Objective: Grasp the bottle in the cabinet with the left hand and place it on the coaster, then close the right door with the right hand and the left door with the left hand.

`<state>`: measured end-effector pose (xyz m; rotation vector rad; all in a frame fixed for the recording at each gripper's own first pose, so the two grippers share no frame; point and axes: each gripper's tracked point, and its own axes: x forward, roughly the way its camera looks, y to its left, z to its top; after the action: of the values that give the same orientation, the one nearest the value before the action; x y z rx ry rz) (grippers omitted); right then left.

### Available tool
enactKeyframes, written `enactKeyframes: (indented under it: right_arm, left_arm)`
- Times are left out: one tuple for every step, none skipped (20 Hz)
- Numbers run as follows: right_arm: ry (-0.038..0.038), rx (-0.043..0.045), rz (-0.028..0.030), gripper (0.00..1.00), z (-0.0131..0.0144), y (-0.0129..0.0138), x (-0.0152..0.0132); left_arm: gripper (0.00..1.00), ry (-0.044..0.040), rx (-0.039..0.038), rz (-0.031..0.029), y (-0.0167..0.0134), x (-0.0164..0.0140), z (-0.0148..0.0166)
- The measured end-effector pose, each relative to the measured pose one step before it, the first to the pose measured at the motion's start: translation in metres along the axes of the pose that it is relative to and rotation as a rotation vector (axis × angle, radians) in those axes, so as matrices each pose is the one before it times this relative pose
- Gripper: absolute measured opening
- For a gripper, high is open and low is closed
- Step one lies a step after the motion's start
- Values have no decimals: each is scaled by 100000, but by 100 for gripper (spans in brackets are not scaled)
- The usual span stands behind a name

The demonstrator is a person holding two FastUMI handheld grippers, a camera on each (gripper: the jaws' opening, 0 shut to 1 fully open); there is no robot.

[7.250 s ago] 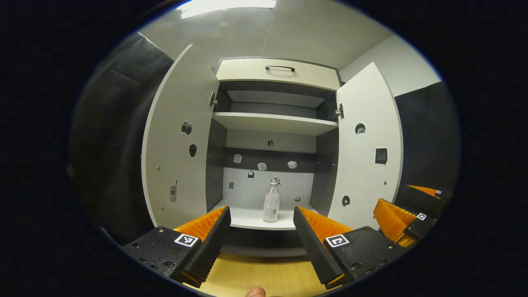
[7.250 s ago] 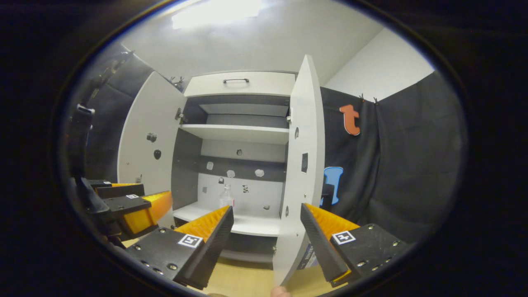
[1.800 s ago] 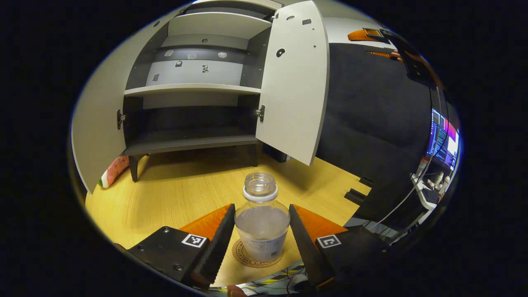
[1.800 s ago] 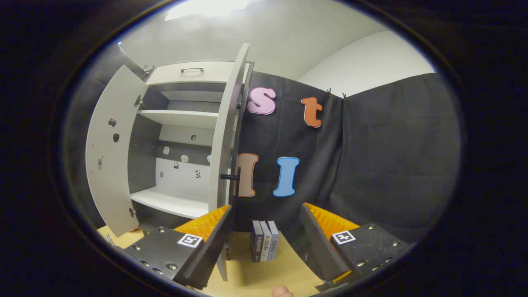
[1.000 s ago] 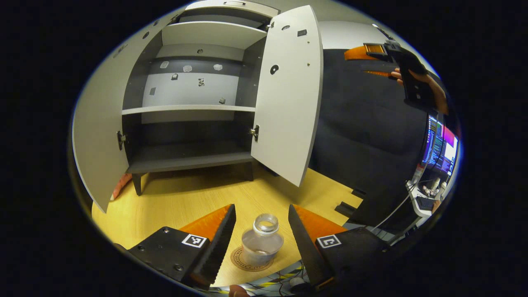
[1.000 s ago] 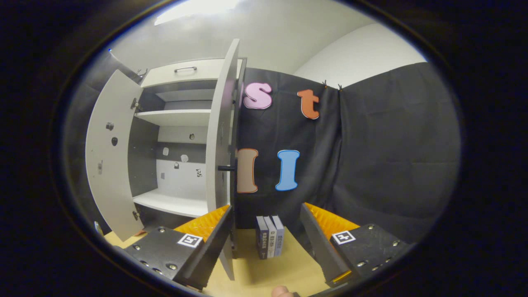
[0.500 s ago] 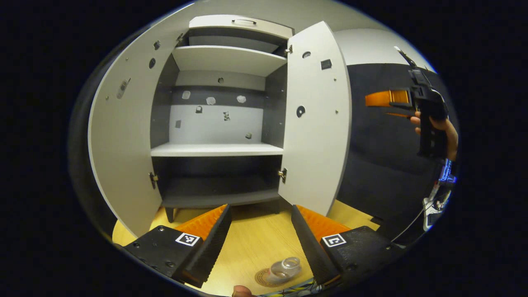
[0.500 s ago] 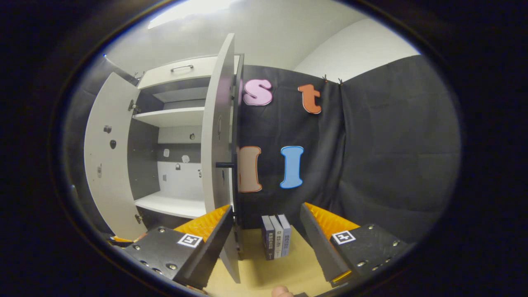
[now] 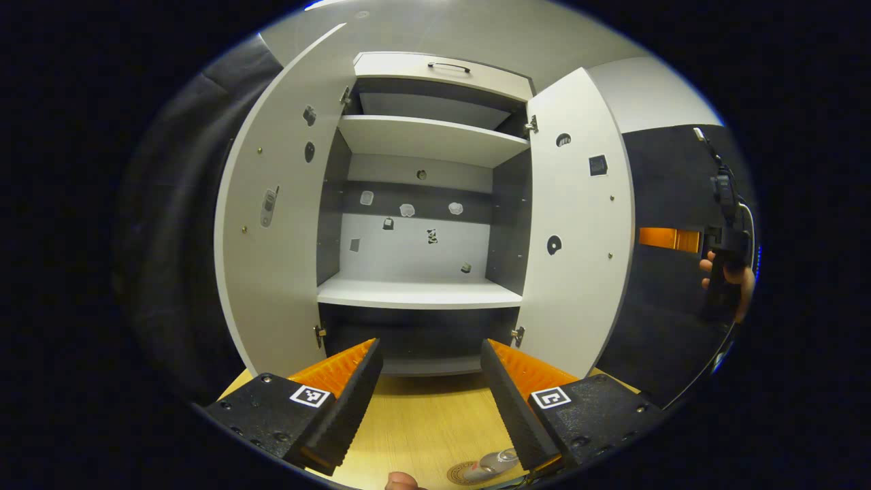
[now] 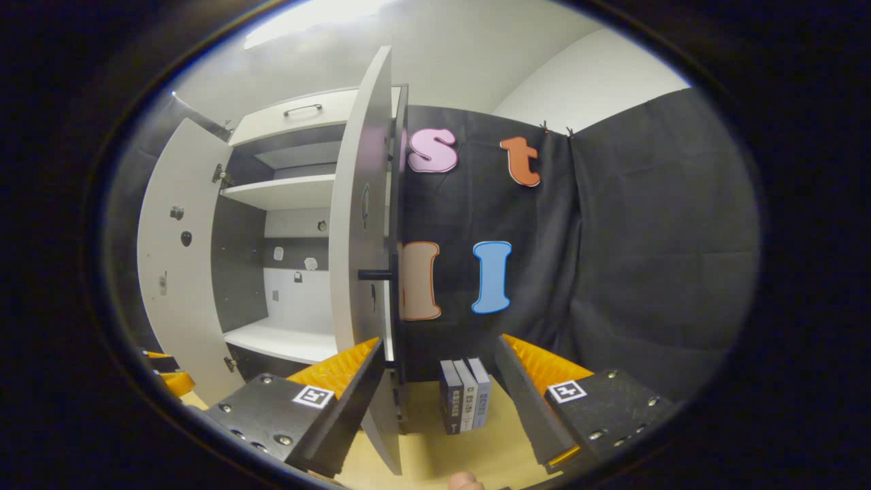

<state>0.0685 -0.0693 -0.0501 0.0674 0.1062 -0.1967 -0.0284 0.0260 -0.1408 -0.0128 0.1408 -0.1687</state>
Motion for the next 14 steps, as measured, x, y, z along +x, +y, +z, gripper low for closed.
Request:
enactKeyframes:
  right_arm:
    - [-57, 223, 473, 99, 46, 242, 144]
    - [-7, 190, 430, 99, 36, 139, 72]
    - [0, 147, 433, 99, -117, 203, 172]
    - [115, -30, 429, 99, -53, 156, 123]
    - [182, -105, 415, 99, -94, 152, 24]
    - [241, -76, 422, 99, -117, 169, 96]
    - [-11, -223, -195, 99, -15, -29, 53]
    - [-27, -160, 78, 98, 42, -9, -74]
    - [174, 228, 112, 98, -56, 23, 121]
    - [161, 360, 55, 99, -72, 18, 27]
    - [-1, 274, -45, 99, -5, -51, -126]
    - [-148, -53, -25, 98, 61, 62, -18]
    - [-248, -370, -19, 99, 22, 33, 80]
    - [-257, -504, -117, 98, -31, 37, 40]
  left_arm:
    - [92, -160, -299, 1444, 253, -93, 317]
    - [92, -271, -319, 1700, 365, -85, 350]
    - [92, -408, -337, 1508, 320, -80, 255]
    - [92, -374, -323, 1083, 261, -111, 270]
    - [92, -502, -163, 1212, 245, -90, 225]
    - [92, -335, -60, 1213, 348, -184, 190]
    - [92, -383, -96, 1313, 384, -213, 106]
    - [92, -391, -102, 1711, 530, -241, 186]
    - [92, -329, -209, 1443, 461, -181, 119]
    - [92, -73, -411, 1578, 557, -239, 114]
    - [92, -149, -623, 1140, 461, -286, 48]
    - [92, -211, -408, 1048, 433, -248, 101]
    - [92, -155, -48, 1058, 504, -160, 51]
    - [92, -13, 161, 1161, 488, -149, 94]
